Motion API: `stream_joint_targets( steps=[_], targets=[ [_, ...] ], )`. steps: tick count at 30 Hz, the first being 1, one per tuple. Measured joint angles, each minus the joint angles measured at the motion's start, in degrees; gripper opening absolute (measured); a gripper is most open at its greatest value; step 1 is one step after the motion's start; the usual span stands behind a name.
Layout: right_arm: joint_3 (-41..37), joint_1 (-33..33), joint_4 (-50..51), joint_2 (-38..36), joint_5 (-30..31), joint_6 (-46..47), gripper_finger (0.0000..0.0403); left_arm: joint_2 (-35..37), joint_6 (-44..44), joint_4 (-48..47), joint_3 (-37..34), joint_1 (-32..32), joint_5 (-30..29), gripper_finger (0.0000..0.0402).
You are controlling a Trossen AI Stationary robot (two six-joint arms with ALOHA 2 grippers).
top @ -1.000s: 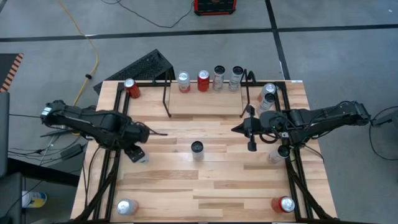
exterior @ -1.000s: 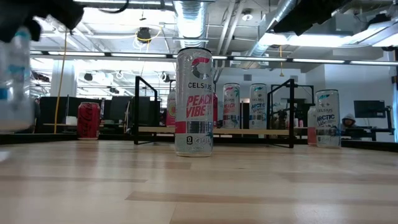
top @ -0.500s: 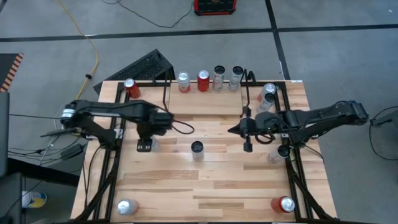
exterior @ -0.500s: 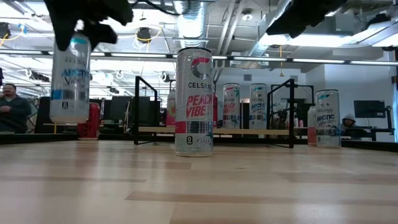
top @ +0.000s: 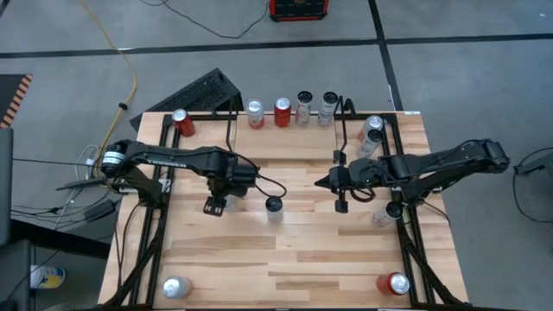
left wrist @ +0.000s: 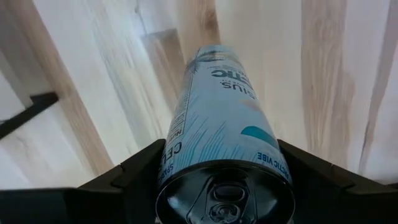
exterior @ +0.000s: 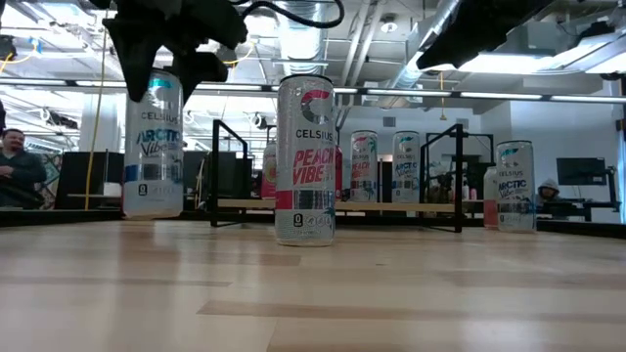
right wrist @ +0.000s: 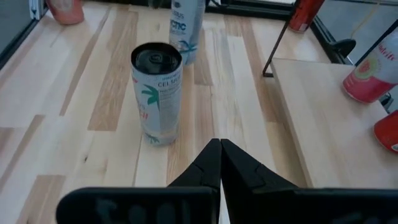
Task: Place canned beverage on shelf
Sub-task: Put the left white blue soda can on the shelf aligned with the other white blue soda can
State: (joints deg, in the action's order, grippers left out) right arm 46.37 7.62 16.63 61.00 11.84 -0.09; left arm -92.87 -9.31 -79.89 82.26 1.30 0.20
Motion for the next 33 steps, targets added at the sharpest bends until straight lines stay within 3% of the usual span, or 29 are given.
stream_joint_targets(
  steps=[6,16,21,26,29,33],
  targets=[
    [0.0,0.0,0.02,0.12,0.0,-0.38,0.003,-0.05,2.13,0.23,-0.02,0.0,-0.51,0.0288],
    [0.0,0.0,0.01,0.17,-0.01,-0.38,0.003,-0.08,5.99,0.23,0.22,-0.06,-0.58,0.0294],
    [0.0,0.0,0.01,0.17,-0.02,-0.38,0.003,-0.1,9.43,-0.21,4.53,-1.4,-3.5,0.0294],
    [-0.01,0.0,0.03,0.17,-0.01,-0.41,0.003,0.37,28.12,-4.91,9.53,-3.22,-3.29,0.0294],
    [-0.02,0.0,0.1,0.17,-0.02,-1.52,0.003,1.99,39.75,-6.76,8.8,-3.72,-0.43,0.0295],
    [-0.02,0.18,0.33,0.17,-0.22,-3.23,0.003,4.92,48.99,-8.38,5.45,-3.7,-0.99,0.0295]
  ],
)
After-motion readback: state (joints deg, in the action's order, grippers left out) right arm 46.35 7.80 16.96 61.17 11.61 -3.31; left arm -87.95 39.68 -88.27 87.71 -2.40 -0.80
